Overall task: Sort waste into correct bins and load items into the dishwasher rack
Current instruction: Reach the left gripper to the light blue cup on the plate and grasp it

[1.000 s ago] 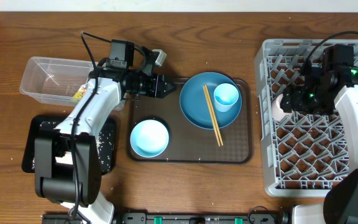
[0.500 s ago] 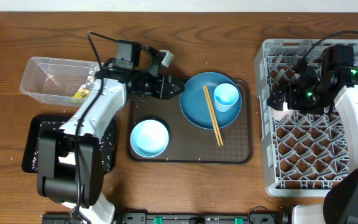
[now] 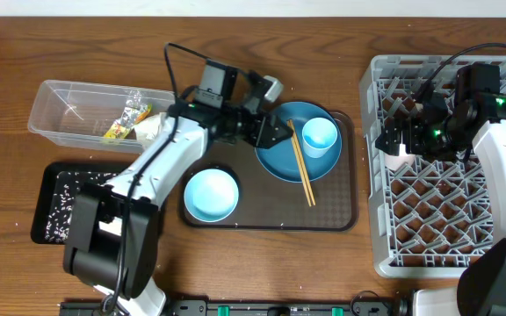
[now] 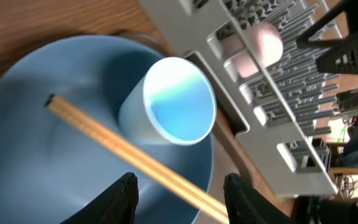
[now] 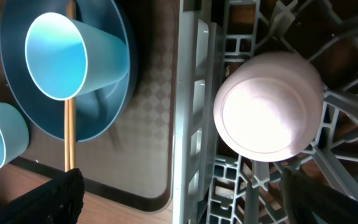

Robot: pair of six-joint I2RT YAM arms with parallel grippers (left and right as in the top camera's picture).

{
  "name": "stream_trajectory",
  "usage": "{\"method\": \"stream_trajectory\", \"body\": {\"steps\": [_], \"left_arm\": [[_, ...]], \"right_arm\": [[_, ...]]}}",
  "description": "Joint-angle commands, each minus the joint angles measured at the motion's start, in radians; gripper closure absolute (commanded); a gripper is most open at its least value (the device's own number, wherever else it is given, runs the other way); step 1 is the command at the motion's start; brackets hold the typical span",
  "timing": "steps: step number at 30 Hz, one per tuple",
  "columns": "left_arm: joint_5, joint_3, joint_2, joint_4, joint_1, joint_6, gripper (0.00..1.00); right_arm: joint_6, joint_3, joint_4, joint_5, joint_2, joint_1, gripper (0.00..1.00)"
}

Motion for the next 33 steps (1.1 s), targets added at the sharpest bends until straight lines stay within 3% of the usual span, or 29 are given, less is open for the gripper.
{"method": "stream_trajectory", "body": {"steps": [1,8,13,33], "left_arm": [[-0.102,-0.002,0.0,0.035,-0.055,-0.123,0.52],[-0.523,-0.002,0.0,0.083,-0.192,-0.27,0.51],[-0.718,-0.002,0.0,0.082,-0.262,-0.285,0.51],[-0.753,-0.002,0.093,0.125,-0.285,-0.33,0.51]], "right_arm": [[-0.003,-0.005,-0.002,-0.015,-0.002,0.008,0.01],[-0.003,-0.005,-0.001,-0.015,-0.002,0.008,0.01],[-0.003,-0.005,-0.002,-0.015,-0.002,0.008,0.01],[-0.003,-0.005,-0.001,-0.015,-0.002,0.008,0.01]]}}
